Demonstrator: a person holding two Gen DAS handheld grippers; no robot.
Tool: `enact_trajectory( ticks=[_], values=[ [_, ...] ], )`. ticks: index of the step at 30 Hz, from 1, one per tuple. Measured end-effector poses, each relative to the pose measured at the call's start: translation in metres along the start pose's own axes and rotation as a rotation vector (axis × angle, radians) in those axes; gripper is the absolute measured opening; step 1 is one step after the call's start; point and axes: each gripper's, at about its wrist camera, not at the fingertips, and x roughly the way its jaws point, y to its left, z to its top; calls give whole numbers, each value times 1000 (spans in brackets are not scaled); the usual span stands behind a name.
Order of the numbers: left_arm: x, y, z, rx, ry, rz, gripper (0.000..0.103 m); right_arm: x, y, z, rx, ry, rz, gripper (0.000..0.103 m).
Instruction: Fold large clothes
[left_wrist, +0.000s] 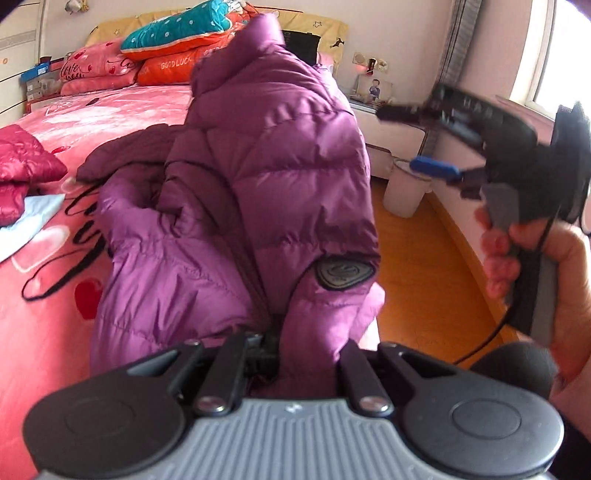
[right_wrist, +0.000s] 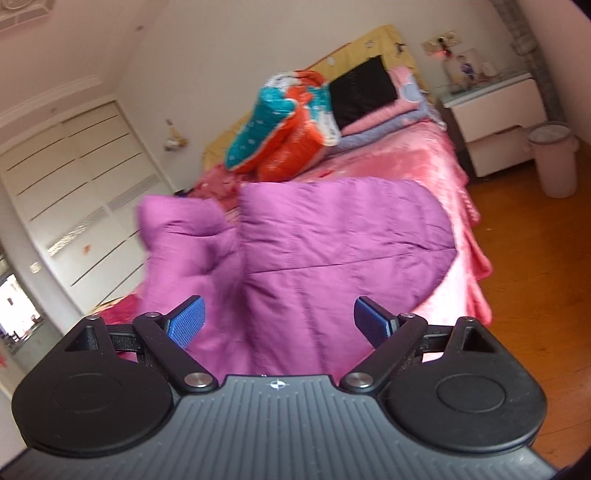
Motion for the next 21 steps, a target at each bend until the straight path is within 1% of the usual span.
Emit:
enact_trajectory(
  ticks=[3, 7, 10, 13, 14, 16, 17, 18, 21],
  values=[
    [-4, -1, -3, 2, 8, -4, 4, -7, 20, 3, -42, 0, 8, 103],
    [-6, 5, -6, -10, 8, -9, 5, 0, 40, 6, -66, 37, 52, 103],
    [-11, 9, -9, -19, 0, -9, 5, 20, 53, 2, -96, 81, 12, 103],
    [-15, 11, -16, -30, -10, -9, 5, 34, 52, -1, -59, 125, -4, 103],
    [-17, 13, -18, -36, -12, -8, 5, 40, 49, -2, -38, 140, -17, 101],
    [-22, 15, -23, -44, -16, -7, 5, 47, 41, -5, 41, 177, 15, 73],
    [-25, 14, -25, -45, -18, -6, 5, 49, 38, -6, 88, 185, 45, 67],
    [-27, 13, -26, -45, -22, -4, 5, 47, 40, -7, 117, 188, 64, 57],
    [-32, 14, -30, -49, -32, 1, 5, 46, 51, -10, 120, 196, 78, 40]
  ],
)
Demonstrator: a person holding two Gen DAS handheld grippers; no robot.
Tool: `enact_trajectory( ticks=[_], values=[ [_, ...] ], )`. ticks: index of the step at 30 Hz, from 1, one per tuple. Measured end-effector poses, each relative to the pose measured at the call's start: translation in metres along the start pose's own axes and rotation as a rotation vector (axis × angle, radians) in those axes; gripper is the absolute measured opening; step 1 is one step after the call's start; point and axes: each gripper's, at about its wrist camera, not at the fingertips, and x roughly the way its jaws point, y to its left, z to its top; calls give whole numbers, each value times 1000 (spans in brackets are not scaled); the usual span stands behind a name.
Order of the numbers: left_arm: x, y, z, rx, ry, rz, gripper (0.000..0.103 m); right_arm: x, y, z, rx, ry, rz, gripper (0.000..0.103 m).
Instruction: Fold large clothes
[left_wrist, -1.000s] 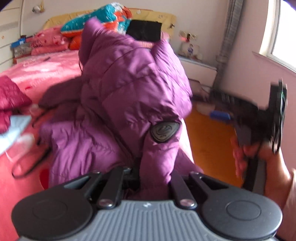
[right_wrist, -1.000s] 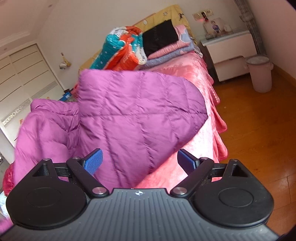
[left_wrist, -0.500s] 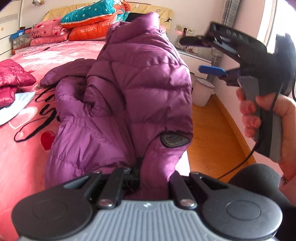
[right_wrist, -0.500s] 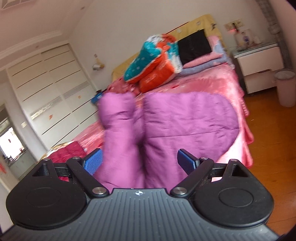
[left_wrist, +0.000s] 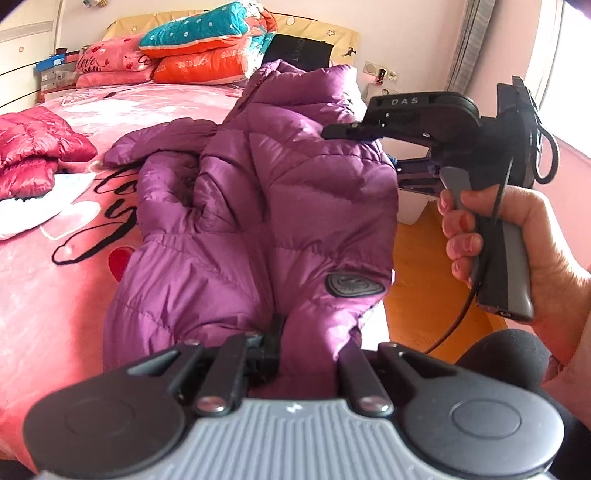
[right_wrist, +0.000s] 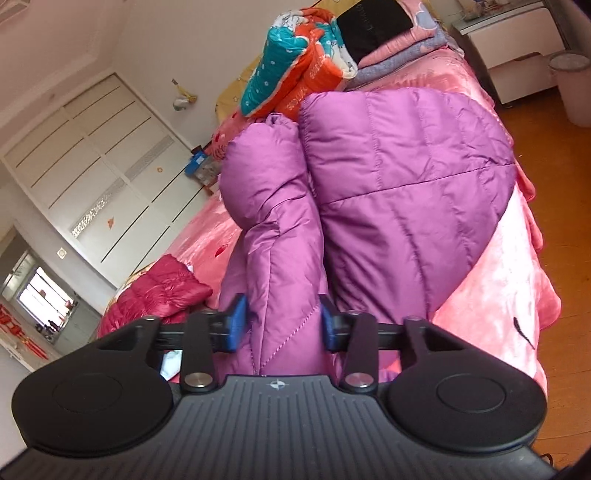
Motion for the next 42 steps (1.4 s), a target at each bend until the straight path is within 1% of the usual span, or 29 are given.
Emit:
enact_trajectory(
  ticks=[1, 4, 7, 9, 11, 15, 18, 20, 22, 24, 27, 29, 33, 35, 36, 37, 38, 39, 41, 42],
  values=[
    [-3, 0, -1, -7, -2, 1, 5, 0, 3, -2, 1, 6, -1, 35],
    [-11, 5, -2, -36, -14, 9, 5, 0, 6, -9, 11, 23, -5, 26],
    [-24, 10, -2, -79, -34, 25, 6, -3, 9, -12, 40, 37, 11, 22],
    [-34, 17, 0, -118, -53, 29, 6, -8, 16, -15, 34, 48, 49, 21],
    [-46, 24, 1, -150, -79, 40, 6, -17, 32, -19, -23, 56, 81, 20],
    [-74, 42, 4, -224, -146, 75, 8, -37, 74, -34, -205, 59, 126, 19],
    [-90, 53, 8, -260, -178, 102, 10, -52, 98, -52, -286, 72, 188, 19],
    [-97, 58, 9, -276, -186, 113, 11, -57, 109, -65, -339, 92, 194, 19],
    [-101, 63, 9, -287, -192, 125, 13, -61, 115, -76, -364, 115, 196, 19],
    [-105, 69, 8, -306, -199, 147, 16, -61, 116, -84, -359, 141, 201, 19],
    [-103, 79, 9, -332, -196, 180, 17, -54, 112, -94, -348, 189, 196, 19],
    [-100, 82, 7, -342, -183, 195, 18, -46, 105, -98, -304, 224, 200, 19],
    [-95, 85, 6, -333, -168, 219, 23, -34, 95, -101, -222, 277, 184, 19],
    [-92, 87, 6, -334, -165, 233, 24, -32, 93, -100, -201, 285, 181, 19],
    [-91, 88, 6, -336, -163, 244, 26, -37, 97, -101, -201, 281, 183, 20],
    [-89, 90, 7, -341, -158, 253, 30, -40, 98, -101, -201, 278, 183, 23],
    [-87, 92, 7, -348, -154, 256, 31, -39, 100, -100, -198, 278, 181, 24],
    [-87, 93, 7, -355, -153, 256, 31, -40, 101, -100, -197, 279, 180, 27],
    [-85, 94, 7, -356, -150, 262, 31, -48, 95, -99, -190, 276, 169, 41],
    [-85, 95, 7, -354, -150, 266, 31, -50, 90, -100, -182, 269, 162, 63]
  ],
)
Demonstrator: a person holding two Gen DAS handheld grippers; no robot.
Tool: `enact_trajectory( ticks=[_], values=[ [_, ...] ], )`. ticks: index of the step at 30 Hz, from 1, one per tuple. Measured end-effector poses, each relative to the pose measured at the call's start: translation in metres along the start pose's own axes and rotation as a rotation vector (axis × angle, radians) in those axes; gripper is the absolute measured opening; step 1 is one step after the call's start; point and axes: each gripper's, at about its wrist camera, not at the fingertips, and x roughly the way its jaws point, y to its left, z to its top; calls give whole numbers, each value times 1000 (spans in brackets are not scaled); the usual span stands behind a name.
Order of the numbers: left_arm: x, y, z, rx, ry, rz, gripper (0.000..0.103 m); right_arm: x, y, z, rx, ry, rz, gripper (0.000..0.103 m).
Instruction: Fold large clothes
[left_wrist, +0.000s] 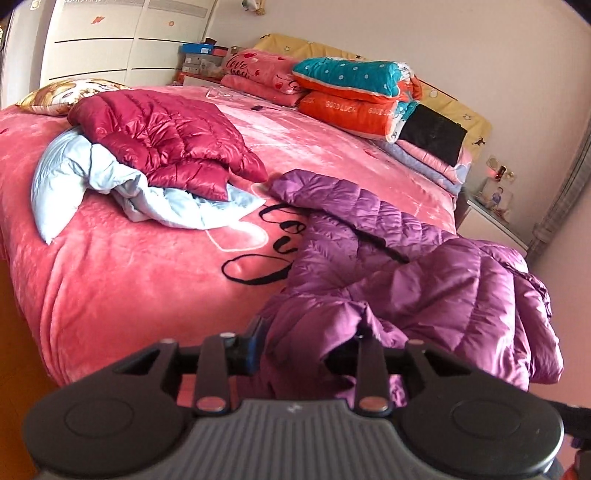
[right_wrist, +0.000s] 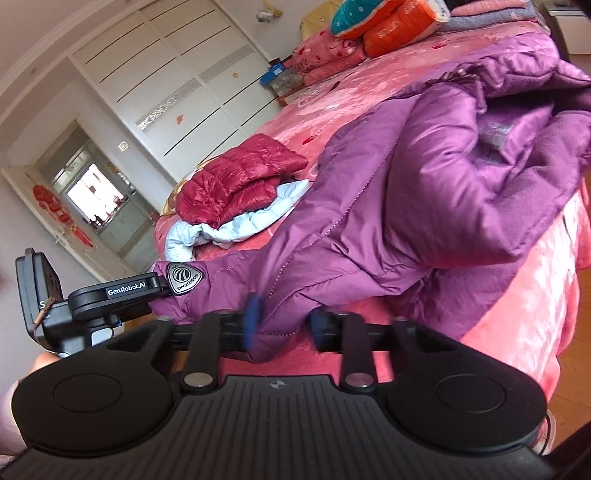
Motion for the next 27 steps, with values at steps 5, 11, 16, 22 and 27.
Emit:
enact_trajectory(
  ticks=[5, 11, 16, 22, 27],
  values=[
    [6, -1, -2, 10, 10, 6, 31, -21, -20, -3, 119, -97, -38, 101],
    [12, -4, -7, 31, 31, 8, 31, -28, -79, -8, 530, -234, 15, 103],
    [12, -8, -9, 52, 36, 12, 32, -1, -95, -9, 643, -260, 7, 103],
    [0, -11, -9, 67, 46, 4, 40, 27, -87, 3, 582, -301, -37, 57],
    [-27, -19, -4, 96, 71, -3, 53, 20, -81, 10, 466, -286, -102, 42]
  ],
)
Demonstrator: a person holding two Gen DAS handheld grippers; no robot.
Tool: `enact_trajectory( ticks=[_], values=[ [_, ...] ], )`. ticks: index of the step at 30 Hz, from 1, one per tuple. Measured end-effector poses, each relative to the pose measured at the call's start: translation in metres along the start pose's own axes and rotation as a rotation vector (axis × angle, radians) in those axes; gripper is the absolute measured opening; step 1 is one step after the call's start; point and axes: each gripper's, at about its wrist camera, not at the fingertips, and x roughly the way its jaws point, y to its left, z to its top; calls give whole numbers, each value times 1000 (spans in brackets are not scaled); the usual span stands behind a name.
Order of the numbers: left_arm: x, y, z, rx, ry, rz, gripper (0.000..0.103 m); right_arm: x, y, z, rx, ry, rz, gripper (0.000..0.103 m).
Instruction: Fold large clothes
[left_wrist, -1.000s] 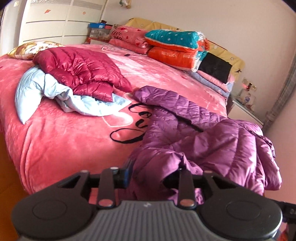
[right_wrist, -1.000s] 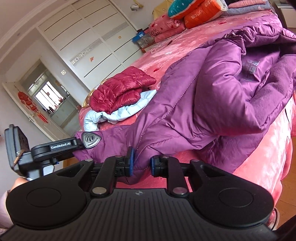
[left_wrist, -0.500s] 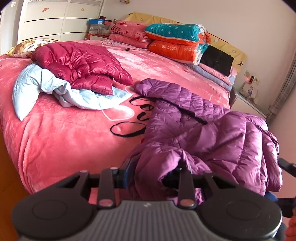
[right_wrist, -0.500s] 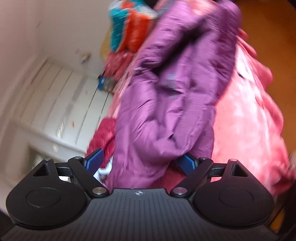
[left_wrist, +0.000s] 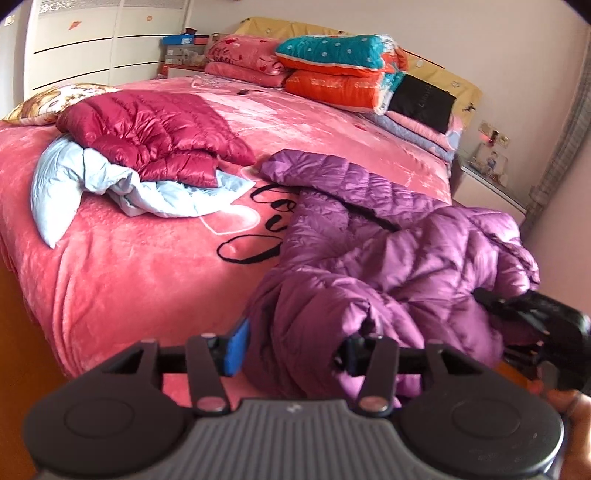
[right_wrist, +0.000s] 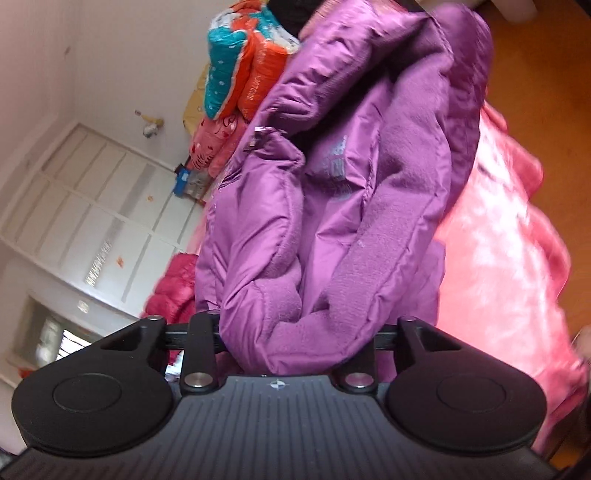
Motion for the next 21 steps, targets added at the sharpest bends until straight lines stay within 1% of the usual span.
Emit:
enact_trajectory(
  ticks=[3, 5, 6, 7, 9, 11, 13, 15, 17, 21],
  values=[
    [-23, -12, 7, 59, -12, 3, 59, -5, 6, 1, -77, -3, -29, 41],
    [-40, -23, 15, 96, -40, 2, 64, -6, 12, 0, -150, -7, -55, 41],
    [-47, -29, 20, 111, -56, -1, 68, -6, 14, 0, -177, -8, -62, 40],
    [-53, -37, 27, 130, -73, -7, 71, -5, 15, 1, -197, -10, -64, 40],
    [-60, -56, 41, 172, -96, -27, 74, -3, 18, 0, -234, -12, -61, 40],
    [-61, -78, 54, 230, -116, -63, 75, -9, 23, -3, -276, -15, -61, 40],
    [-55, -109, 68, 303, -129, -95, 75, -8, 30, -6, -336, -19, -65, 40],
    [-45, -137, 80, 348, -122, -142, 75, -6, 36, -7, -402, -22, -76, 40],
    [-28, -173, 94, 393, -95, -205, 75, -8, 41, -14, -457, -20, -81, 40],
    [15, -247, 109, 508, -28, -269, 75, -10, 42, -19, -506, -24, -66, 40]
  ],
)
